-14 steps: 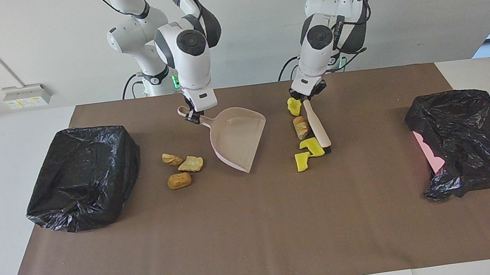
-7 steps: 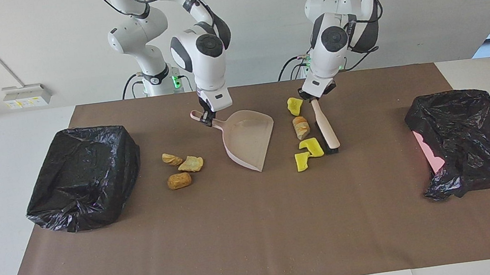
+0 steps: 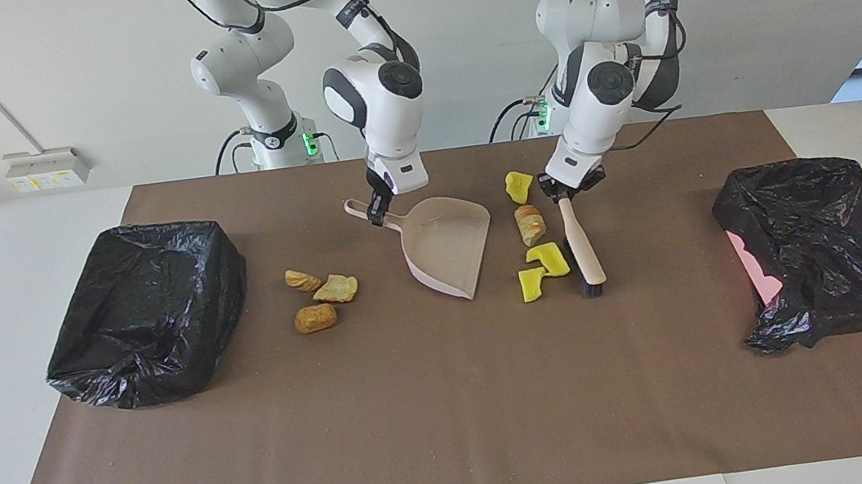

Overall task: Sweep and dump trash in bin
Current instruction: 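Sweep the yellow sponges toward the dustpan with the left gripper's brush, then sweep the remaining sponge and crumbs into the dustpan with the brush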

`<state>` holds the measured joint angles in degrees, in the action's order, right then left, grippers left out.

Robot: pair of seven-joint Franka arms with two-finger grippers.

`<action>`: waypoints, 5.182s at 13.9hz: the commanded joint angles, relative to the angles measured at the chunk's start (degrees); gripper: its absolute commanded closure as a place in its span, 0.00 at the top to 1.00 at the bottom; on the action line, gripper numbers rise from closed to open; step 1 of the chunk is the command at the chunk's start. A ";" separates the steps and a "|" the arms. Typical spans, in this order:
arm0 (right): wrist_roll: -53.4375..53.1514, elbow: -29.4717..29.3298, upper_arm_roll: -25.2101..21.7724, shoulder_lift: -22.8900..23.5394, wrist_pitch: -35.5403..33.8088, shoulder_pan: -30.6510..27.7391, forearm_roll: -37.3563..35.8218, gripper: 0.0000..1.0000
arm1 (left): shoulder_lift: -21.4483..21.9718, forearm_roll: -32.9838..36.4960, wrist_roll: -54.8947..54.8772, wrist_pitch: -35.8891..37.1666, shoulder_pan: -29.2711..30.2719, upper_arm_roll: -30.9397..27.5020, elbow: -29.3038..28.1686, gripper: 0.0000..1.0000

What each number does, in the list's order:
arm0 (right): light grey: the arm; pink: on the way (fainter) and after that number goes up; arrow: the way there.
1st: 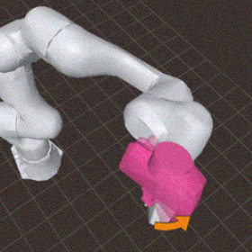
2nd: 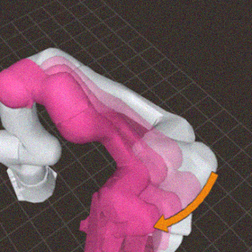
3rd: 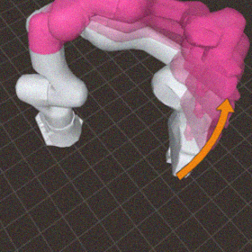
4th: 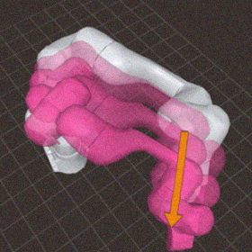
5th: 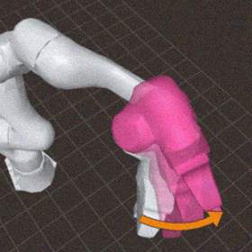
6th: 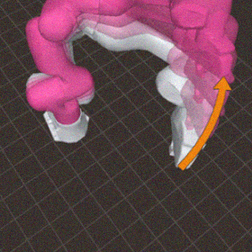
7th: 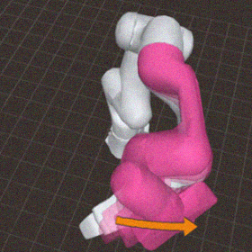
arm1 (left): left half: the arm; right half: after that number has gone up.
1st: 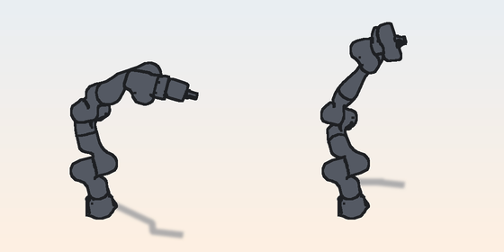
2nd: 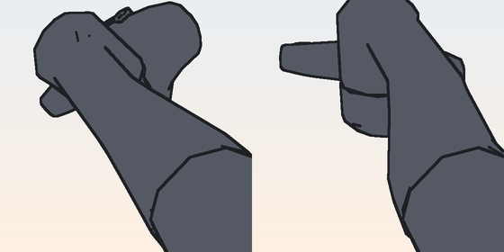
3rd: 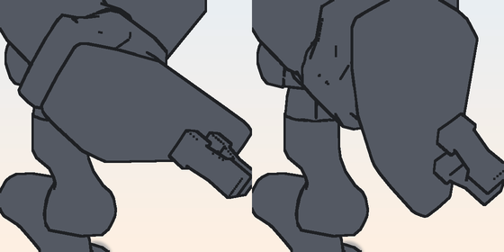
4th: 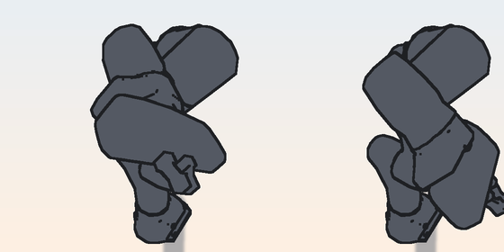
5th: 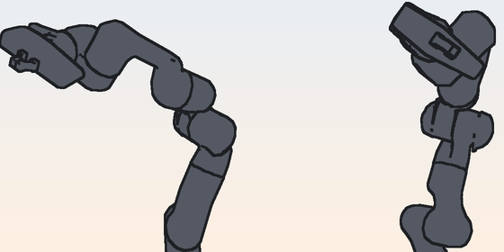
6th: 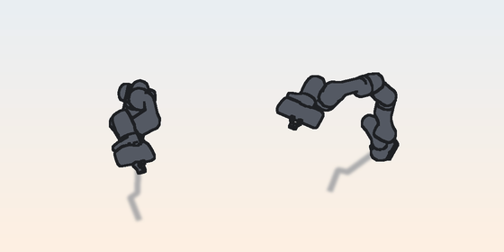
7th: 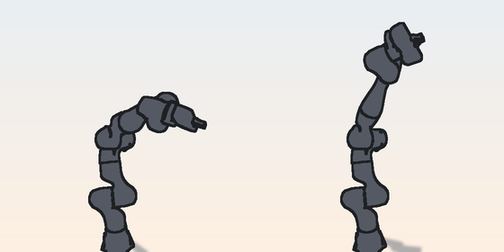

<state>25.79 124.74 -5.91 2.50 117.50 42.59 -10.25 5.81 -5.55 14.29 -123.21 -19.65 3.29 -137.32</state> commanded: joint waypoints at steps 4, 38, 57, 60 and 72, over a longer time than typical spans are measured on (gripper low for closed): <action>-2.14 0.42 0.02 -0.30 0.53 -0.14 -1.62 0.00 | -0.98 0.19 -7.00 -0.28 -6.79 0.93 1.97 0.00; 7.26 0.42 0.02 0.13 -1.14 -1.37 2.60 0.00 | 21.70 -10.61 54.59 20.49 -20.25 1.01 -13.76 0.00; 7.09 0.42 0.02 0.14 -1.14 -1.37 2.60 0.00 | 10.37 -16.95 12.96 -3.78 -22.25 1.01 -9.29 0.00; 7.00 0.42 0.02 0.13 -1.14 -1.37 2.60 0.00 | 7.83 -16.95 6.39 -2.92 -24.12 1.01 -4.99 0.00; 7.17 -0.02 0.02 0.22 -1.57 -1.46 2.60 0.00 | 9.39 -15.37 6.80 11.77 -12.95 0.31 1.18 0.00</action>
<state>30.49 124.85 -6.09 2.69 116.92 41.89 -9.14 13.43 -21.36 20.91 -112.80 -33.07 3.01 -135.79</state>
